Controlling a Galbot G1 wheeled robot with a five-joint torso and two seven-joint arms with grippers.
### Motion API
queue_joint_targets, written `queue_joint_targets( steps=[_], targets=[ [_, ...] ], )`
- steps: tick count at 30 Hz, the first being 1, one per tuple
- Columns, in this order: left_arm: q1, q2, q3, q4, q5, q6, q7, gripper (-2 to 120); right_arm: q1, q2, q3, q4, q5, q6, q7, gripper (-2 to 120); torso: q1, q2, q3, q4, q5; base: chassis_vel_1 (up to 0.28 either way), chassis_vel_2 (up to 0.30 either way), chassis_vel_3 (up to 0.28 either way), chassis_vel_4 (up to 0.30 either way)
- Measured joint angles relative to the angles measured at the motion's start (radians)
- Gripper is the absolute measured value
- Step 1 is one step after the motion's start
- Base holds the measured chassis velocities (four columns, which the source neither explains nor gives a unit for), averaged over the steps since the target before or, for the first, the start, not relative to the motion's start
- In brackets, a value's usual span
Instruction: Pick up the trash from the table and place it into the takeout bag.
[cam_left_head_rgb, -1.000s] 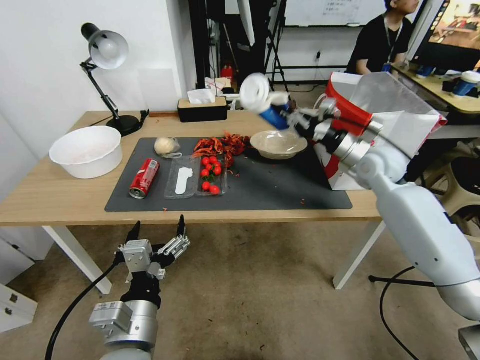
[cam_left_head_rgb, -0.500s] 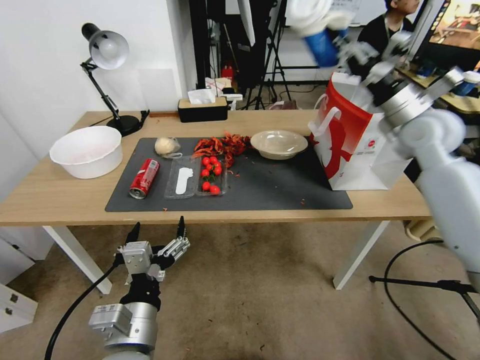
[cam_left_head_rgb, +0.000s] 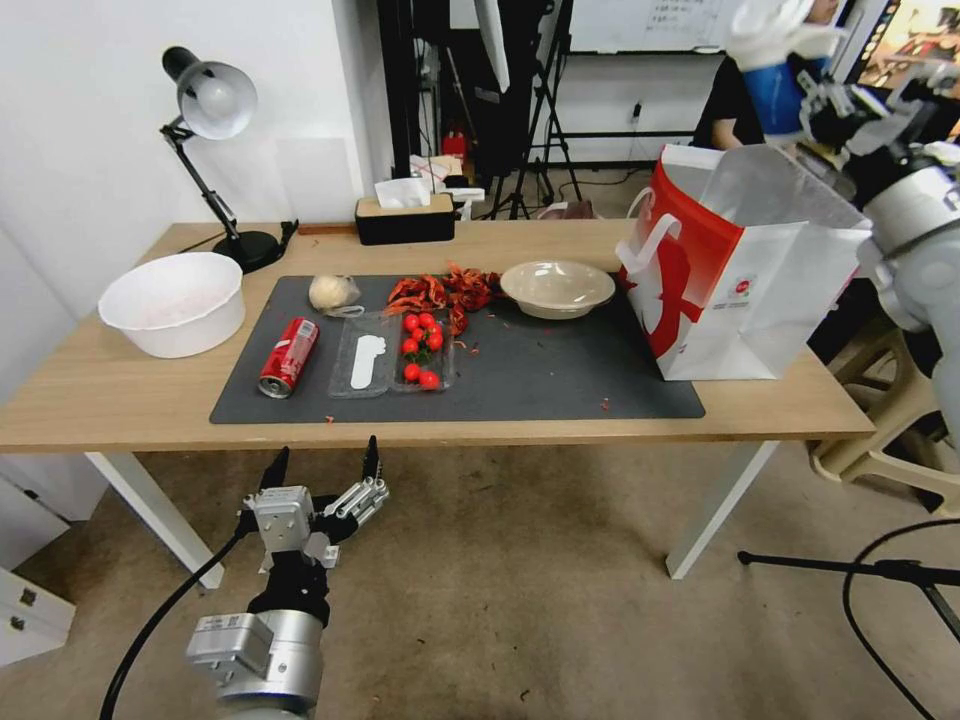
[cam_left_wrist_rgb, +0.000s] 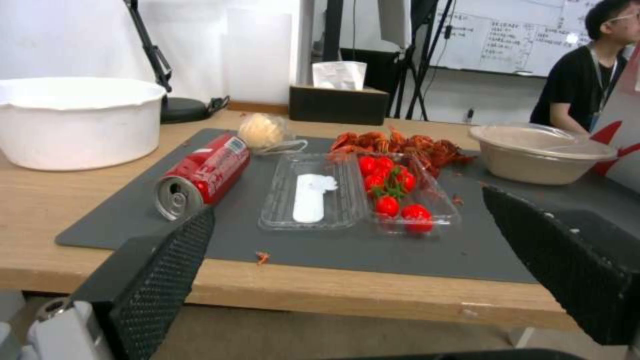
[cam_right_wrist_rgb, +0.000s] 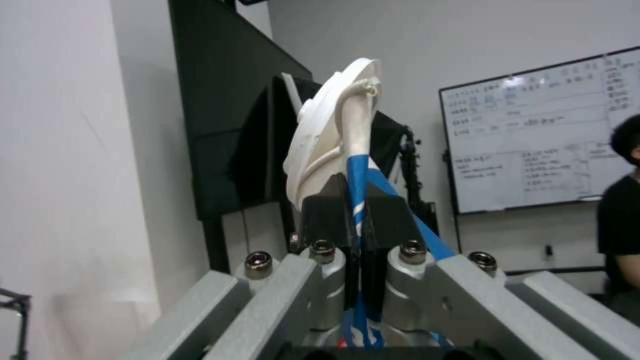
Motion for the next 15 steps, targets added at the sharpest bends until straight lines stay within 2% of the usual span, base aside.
queue_joint_targets(
  steps=[7, 15],
  targets=[
    [0.005, 0.0, 0.001, 0.0, 0.001, -0.007, 0.0, 100, -0.05, -0.005, 0.018, 0.015, -0.049, -0.038, 0.072, 0, 0.0, 0.0, 0.0, 0.0001, -0.0001, 0.0, 0.0, 0.0, 0.0],
    [0.011, 0.0, 0.01, 0.0, 0.01, -0.012, 0.0, 100, -0.074, 0.014, 0.02, 0.013, -0.092, -0.041, 0.105, 25, 0.0, 0.0, 0.0, 0.0001, -0.0002, 0.0, 0.0, 0.0, 0.0]
  ],
)
